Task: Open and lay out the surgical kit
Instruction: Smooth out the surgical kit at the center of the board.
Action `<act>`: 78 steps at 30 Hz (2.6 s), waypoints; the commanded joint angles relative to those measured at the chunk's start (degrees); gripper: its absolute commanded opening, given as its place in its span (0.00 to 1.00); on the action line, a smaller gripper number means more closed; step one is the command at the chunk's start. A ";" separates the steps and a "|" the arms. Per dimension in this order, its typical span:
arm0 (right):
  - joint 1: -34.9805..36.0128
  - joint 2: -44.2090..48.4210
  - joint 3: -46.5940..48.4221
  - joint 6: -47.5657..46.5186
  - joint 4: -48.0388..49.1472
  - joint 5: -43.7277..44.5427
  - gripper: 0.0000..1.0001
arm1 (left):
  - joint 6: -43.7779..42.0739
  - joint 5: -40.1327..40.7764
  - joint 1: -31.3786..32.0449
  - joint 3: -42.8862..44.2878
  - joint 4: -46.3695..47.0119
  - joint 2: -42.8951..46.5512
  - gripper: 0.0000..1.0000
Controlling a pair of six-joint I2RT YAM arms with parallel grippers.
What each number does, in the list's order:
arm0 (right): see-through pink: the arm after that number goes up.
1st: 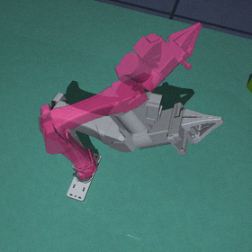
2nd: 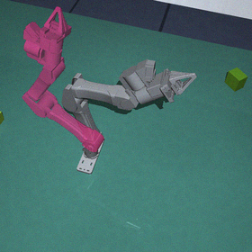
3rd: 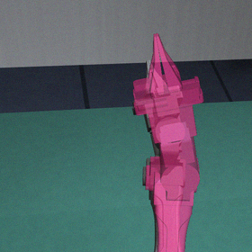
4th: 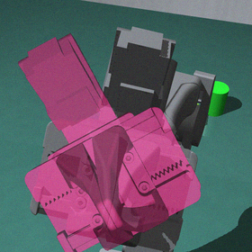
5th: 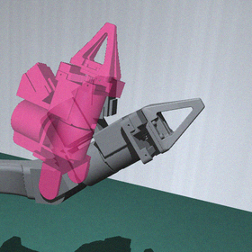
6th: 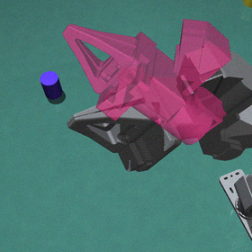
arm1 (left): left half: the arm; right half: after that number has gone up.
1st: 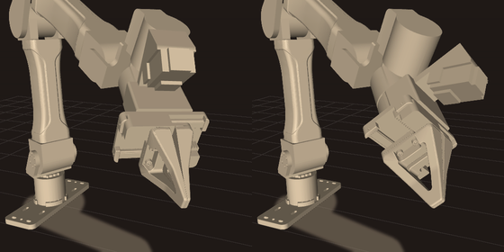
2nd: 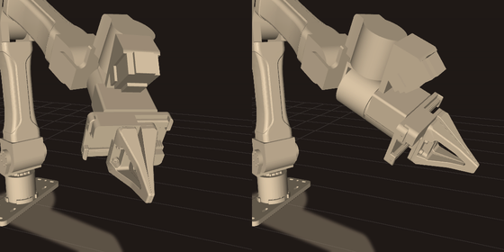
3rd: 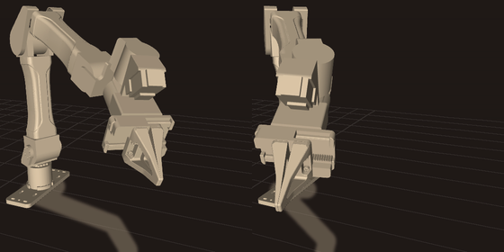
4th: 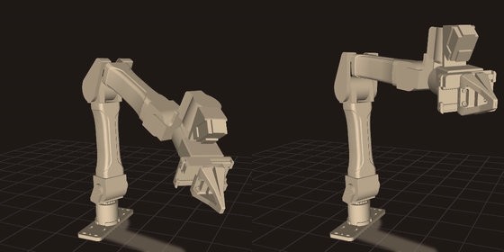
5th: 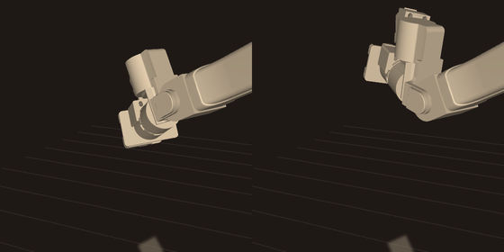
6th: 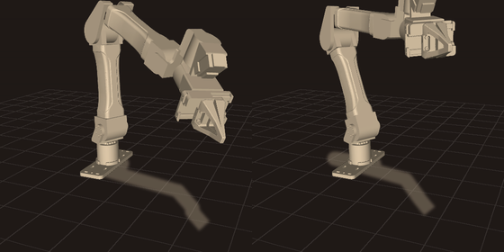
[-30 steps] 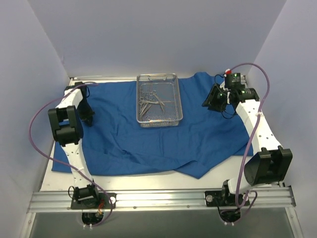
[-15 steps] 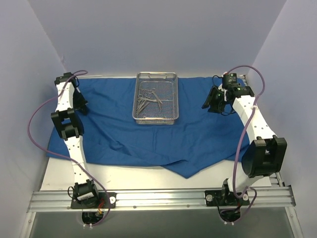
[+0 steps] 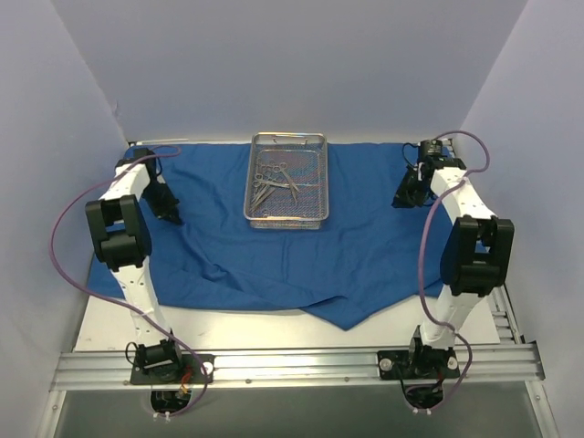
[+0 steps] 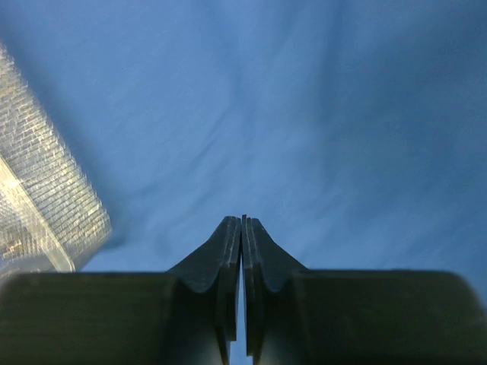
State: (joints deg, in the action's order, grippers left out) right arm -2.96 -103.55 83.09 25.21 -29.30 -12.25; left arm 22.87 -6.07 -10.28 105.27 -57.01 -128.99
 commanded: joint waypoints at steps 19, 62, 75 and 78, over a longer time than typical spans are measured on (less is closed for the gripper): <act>-6.17 -30.57 20.97 -2.98 5.04 10.49 0.00 | 6.12 -12.39 5.01 28.15 3.13 -14.18 0.02; -5.66 -13.44 5.26 1.25 7.50 -3.66 0.00 | 9.91 -10.63 13.10 11.62 11.05 -7.85 0.02; -9.34 -27.84 13.40 -2.09 2.41 11.45 0.00 | 16.67 -15.28 14.76 18.91 5.60 -16.64 0.02; -9.69 -32.58 19.81 -3.23 -0.13 14.97 0.00 | 18.95 -17.74 15.47 19.27 7.09 -17.79 0.02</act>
State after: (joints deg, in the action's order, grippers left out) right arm -11.49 -129.12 100.64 24.84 -25.65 -7.62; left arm 38.44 -20.36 2.72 123.85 -50.76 -143.09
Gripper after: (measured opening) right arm 0.027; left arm 0.029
